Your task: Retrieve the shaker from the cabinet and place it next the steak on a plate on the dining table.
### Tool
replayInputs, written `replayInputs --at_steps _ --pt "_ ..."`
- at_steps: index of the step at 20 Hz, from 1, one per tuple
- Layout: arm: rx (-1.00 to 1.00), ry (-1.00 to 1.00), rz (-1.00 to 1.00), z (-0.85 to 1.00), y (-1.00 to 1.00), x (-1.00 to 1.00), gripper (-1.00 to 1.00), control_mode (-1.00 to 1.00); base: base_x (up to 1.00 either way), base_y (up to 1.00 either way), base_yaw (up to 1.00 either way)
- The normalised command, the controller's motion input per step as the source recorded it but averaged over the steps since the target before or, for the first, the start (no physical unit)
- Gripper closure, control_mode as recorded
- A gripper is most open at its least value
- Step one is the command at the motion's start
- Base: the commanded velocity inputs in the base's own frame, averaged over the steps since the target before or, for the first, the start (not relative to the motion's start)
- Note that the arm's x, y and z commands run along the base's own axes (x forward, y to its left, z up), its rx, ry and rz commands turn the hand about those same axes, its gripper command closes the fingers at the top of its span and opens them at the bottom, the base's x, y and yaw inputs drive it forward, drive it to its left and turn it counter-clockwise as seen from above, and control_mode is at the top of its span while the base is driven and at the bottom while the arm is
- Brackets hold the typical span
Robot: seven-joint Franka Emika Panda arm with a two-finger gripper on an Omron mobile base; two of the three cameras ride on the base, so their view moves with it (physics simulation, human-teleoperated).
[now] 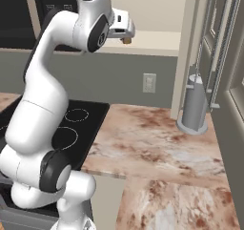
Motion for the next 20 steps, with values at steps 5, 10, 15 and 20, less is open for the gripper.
replayInputs --at_steps 5,10,15,20 --pt "0.00 -0.06 0.00 0.07 -0.11 0.30 -1.00 -1.00 0.00 0.00 0.00" --pt "0.00 -0.02 0.00 0.00 -0.17 0.30 -1.00 -1.00 0.00 0.00 0.00" --pt "0.00 -0.01 0.02 0.00 -0.08 0.38 -1.00 -1.00 0.00 0.00 0.00" --pt "0.00 0.00 0.06 0.00 0.00 0.34 -1.00 -1.00 0.00 0.00 0.00"
